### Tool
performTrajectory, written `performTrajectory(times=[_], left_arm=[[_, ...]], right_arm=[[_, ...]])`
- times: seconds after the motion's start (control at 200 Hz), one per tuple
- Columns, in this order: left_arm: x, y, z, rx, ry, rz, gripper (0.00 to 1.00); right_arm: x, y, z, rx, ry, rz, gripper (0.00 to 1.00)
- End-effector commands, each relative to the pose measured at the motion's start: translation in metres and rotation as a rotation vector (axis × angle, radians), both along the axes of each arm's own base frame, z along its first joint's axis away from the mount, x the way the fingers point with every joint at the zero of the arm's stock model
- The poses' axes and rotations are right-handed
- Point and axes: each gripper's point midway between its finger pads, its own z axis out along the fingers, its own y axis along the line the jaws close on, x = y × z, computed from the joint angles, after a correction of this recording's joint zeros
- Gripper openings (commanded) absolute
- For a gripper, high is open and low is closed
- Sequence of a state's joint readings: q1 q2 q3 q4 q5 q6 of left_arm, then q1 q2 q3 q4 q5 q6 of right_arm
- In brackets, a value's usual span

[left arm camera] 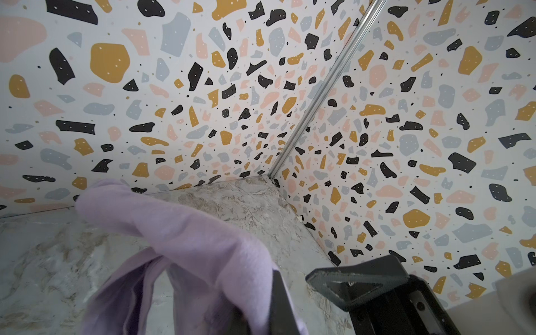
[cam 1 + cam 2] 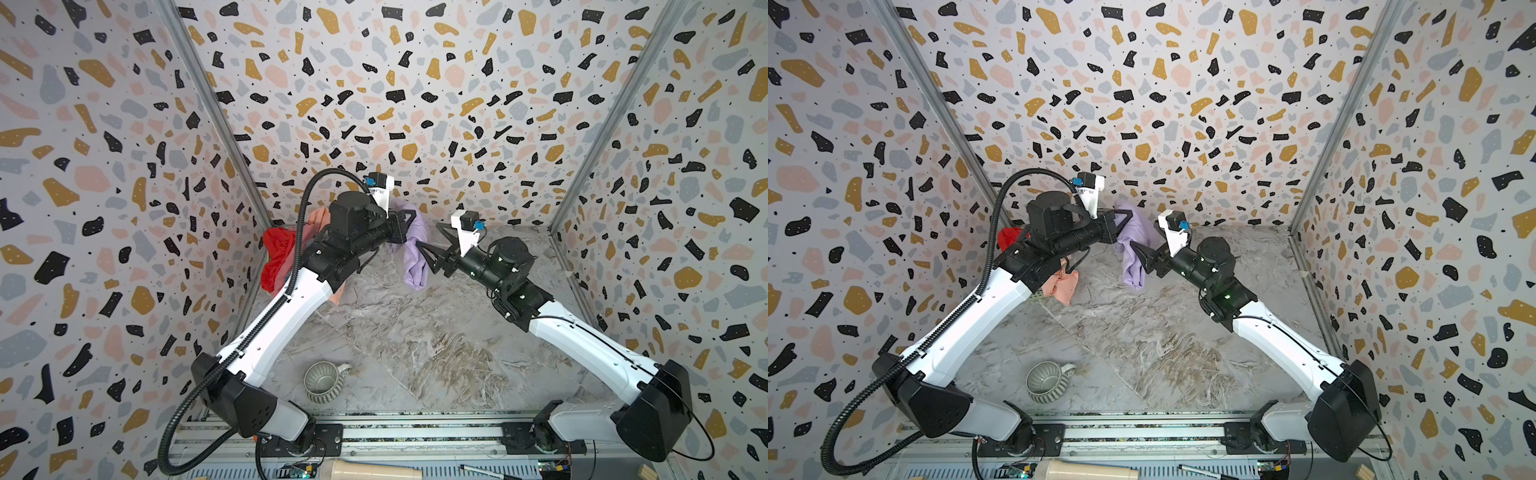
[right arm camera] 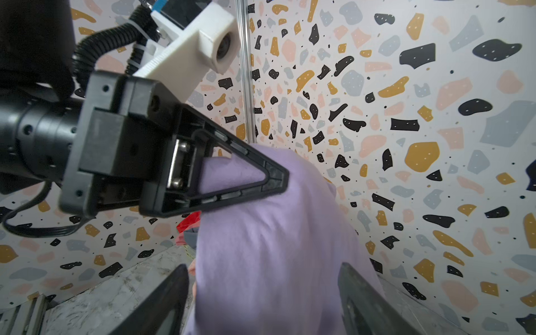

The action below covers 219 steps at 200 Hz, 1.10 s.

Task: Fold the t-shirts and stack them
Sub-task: 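Lift the lavender t-shirt with the left gripper while the right gripper grasps it, then raise the shirt with the left gripper while the right gripper releases and withdraws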

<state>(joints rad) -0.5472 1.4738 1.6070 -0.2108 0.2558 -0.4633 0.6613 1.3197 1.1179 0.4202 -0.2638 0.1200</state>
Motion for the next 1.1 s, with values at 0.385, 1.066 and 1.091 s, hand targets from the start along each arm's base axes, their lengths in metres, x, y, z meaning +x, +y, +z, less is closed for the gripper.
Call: performTrajectory(times=[0.385,1.066,1.091], left_arm=[[-0.022,0.014,0.037,0.002,-0.151,0.02,0.41],[-0.061,0.033,-0.035,-0.042,-0.077,-0.179,0.59],[-0.065,0.031,-0.037,-0.04,-0.074,-0.193,0.58]], right_arm=[[0.015,0.007,0.046,0.06,-0.002,-0.017,0.0],[0.016,-0.021,0.107,0.088,-0.019,0.031,0.0],[0.018,-0.022,0.107,0.088,-0.016,0.026,0.0]])
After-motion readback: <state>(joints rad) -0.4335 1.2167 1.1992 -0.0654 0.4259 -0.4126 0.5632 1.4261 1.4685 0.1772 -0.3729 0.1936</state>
